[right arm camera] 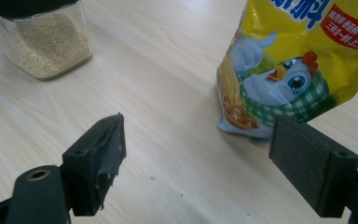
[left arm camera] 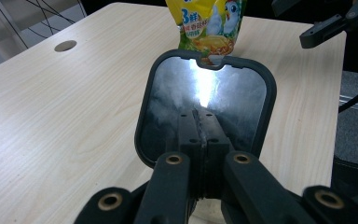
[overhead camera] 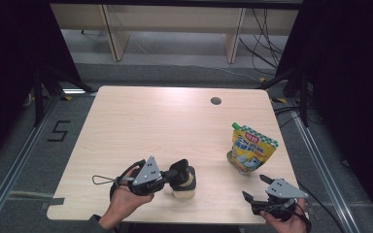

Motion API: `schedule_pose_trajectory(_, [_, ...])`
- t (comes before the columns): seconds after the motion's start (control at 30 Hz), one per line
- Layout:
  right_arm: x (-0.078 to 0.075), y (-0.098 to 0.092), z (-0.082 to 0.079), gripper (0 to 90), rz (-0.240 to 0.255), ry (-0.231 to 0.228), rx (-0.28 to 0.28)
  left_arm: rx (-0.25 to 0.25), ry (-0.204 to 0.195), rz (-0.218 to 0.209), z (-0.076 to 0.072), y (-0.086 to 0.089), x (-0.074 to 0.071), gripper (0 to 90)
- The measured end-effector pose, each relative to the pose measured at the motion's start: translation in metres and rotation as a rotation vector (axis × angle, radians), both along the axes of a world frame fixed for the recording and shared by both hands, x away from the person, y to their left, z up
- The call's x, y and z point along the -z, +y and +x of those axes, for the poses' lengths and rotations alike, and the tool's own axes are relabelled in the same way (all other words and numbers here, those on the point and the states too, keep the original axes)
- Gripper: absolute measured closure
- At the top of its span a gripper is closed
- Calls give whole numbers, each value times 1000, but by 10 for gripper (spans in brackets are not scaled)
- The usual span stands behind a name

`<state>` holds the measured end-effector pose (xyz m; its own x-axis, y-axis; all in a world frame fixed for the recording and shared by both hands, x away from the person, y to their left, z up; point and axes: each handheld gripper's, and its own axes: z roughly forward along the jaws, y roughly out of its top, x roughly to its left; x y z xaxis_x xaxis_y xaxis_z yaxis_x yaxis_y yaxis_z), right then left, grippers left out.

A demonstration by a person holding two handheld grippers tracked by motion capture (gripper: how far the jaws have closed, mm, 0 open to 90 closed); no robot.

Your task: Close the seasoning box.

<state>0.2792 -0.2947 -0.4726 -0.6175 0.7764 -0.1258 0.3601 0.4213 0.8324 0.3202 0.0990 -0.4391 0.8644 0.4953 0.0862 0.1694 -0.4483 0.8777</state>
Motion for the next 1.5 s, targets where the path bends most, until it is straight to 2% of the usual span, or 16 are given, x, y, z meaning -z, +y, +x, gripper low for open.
schedule_pose_trajectory(0.07, [0, 0, 0, 196, 4, 6, -3, -3, 9, -7, 0, -2, 3, 893])
schedule_pose_trajectory(0.23, [1, 2, -2, 196, 1, 11, 11, -1, 27, 18, 1, -5, 10, 891])
schedule_pose_trajectory(0.33, [1, 2, -1, 196, -8, -5, 3, -1, 44, -5, 2, -6, 13, 891])
schedule_pose_trajectory(0.53, [1, 1, 1, 196, -17, -9, -6, -6, 43, -2, 3, -5, 11, 844])
schedule_pose_trajectory(0.63, [1, 1, 0, 196, -9, 0, -8, -9, 47, -27, 3, -2, 9, 774])
schedule_pose_trajectory(0.7, [1, 1, 1, 196, -23, -15, -12, -12, 51, -39, 3, 0, 8, 715])
schedule_pose_trajectory(0.9, [1, 1, 0, 196, -21, -5, -11, -46, 67, -84, 3, 13, 3, 474])
schedule_pose_trajectory(0.97, [1, 2, 0, 196, -23, -6, -13, -64, 84, -98, 2, 19, 4, 416])
schedule_pose_trajectory(1.0, [1, 2, 1, 196, -29, -16, -15, -69, 80, -85, 2, 23, 4, 395])
schedule_pose_trajectory(1.1, [1, 2, 1, 196, -27, -16, -18, -101, 114, -75, -1, 33, 7, 339])
schedule_pose_trajectory(1.17, [1, 2, 0, 196, -19, -13, -20, -107, 107, -52, -4, 39, 9, 301])
schedule_pose_trajectory(1.23, [2, 2, 1, 196, -29, -16, -24, -123, 129, -61, -8, 44, 12, 283])
schedule_pose_trajectory(1.27, [2, 3, 0, 195, -26, -8, -23, -128, 124, -47, -10, 46, 13, 269])
schedule_pose_trajectory(1.3, [2, 3, 1, 195, -27, -12, -26, -132, 130, -68, -12, 48, 15, 251])
schedule_pose_trajectory(1.37, [2, 3, 1, 195, -30, -11, -31, -140, 139, -74, -16, 52, 18, 226])
schedule_pose_trajectory(1.5, [2, 4, 1, 195, -30, -9, -36, -150, 136, -45, -25, 57, 22, 224])
